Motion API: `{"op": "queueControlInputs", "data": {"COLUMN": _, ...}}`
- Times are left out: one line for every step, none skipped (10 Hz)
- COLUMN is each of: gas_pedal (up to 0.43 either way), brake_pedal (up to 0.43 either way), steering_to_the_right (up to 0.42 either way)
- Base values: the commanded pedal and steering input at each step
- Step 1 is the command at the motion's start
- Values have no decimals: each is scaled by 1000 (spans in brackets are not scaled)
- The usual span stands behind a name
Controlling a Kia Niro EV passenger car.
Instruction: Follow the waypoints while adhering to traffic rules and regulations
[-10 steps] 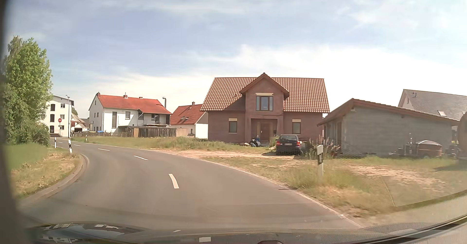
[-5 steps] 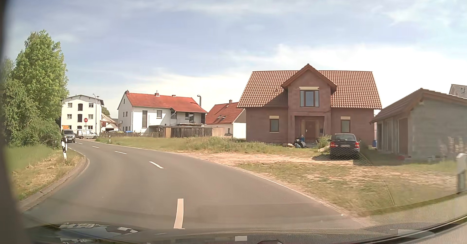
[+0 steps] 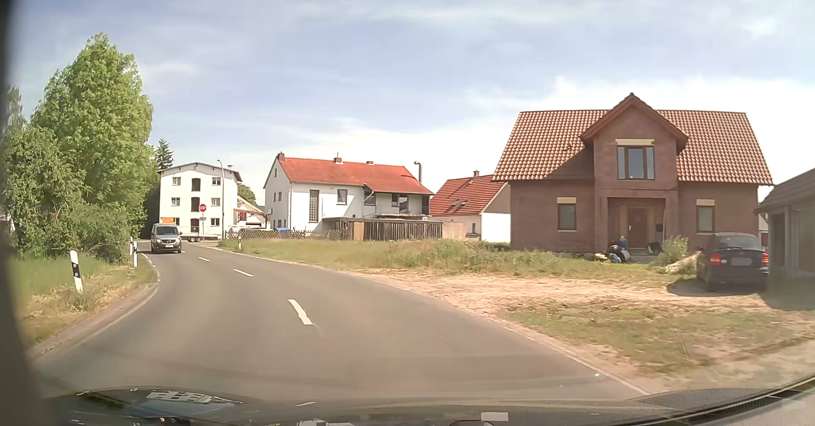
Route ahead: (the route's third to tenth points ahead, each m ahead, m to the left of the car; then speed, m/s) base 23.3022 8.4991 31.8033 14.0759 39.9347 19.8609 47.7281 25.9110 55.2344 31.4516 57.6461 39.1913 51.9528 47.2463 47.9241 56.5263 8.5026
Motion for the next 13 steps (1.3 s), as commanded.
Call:
{"op": "queueControlInputs", "data": {"gas_pedal": 157, "brake_pedal": 0, "steering_to_the_right": -147}}
{"op": "queueControlInputs", "data": {"gas_pedal": 157, "brake_pedal": 0, "steering_to_the_right": -141}}
{"op": "queueControlInputs", "data": {"gas_pedal": 157, "brake_pedal": 0, "steering_to_the_right": -137}}
{"op": "queueControlInputs", "data": {"gas_pedal": 157, "brake_pedal": 0, "steering_to_the_right": -133}}
{"op": "queueControlInputs", "data": {"gas_pedal": 157, "brake_pedal": 0, "steering_to_the_right": -129}}
{"op": "queueControlInputs", "data": {"gas_pedal": 157, "brake_pedal": 0, "steering_to_the_right": -128}}
{"op": "queueControlInputs", "data": {"gas_pedal": 157, "brake_pedal": 0, "steering_to_the_right": -129}}
{"op": "queueControlInputs", "data": {"gas_pedal": 157, "brake_pedal": 0, "steering_to_the_right": -130}}
{"op": "queueControlInputs", "data": {"gas_pedal": 157, "brake_pedal": 0, "steering_to_the_right": -131}}
{"op": "queueControlInputs", "data": {"gas_pedal": 157, "brake_pedal": 0, "steering_to_the_right": -132}}
{"op": "queueControlInputs", "data": {"gas_pedal": 169, "brake_pedal": 0, "steering_to_the_right": -134}}
{"op": "queueControlInputs", "data": {"gas_pedal": 169, "brake_pedal": 0, "steering_to_the_right": -135}}
{"op": "queueControlInputs", "data": {"gas_pedal": 169, "brake_pedal": 0, "steering_to_the_right": -137}}
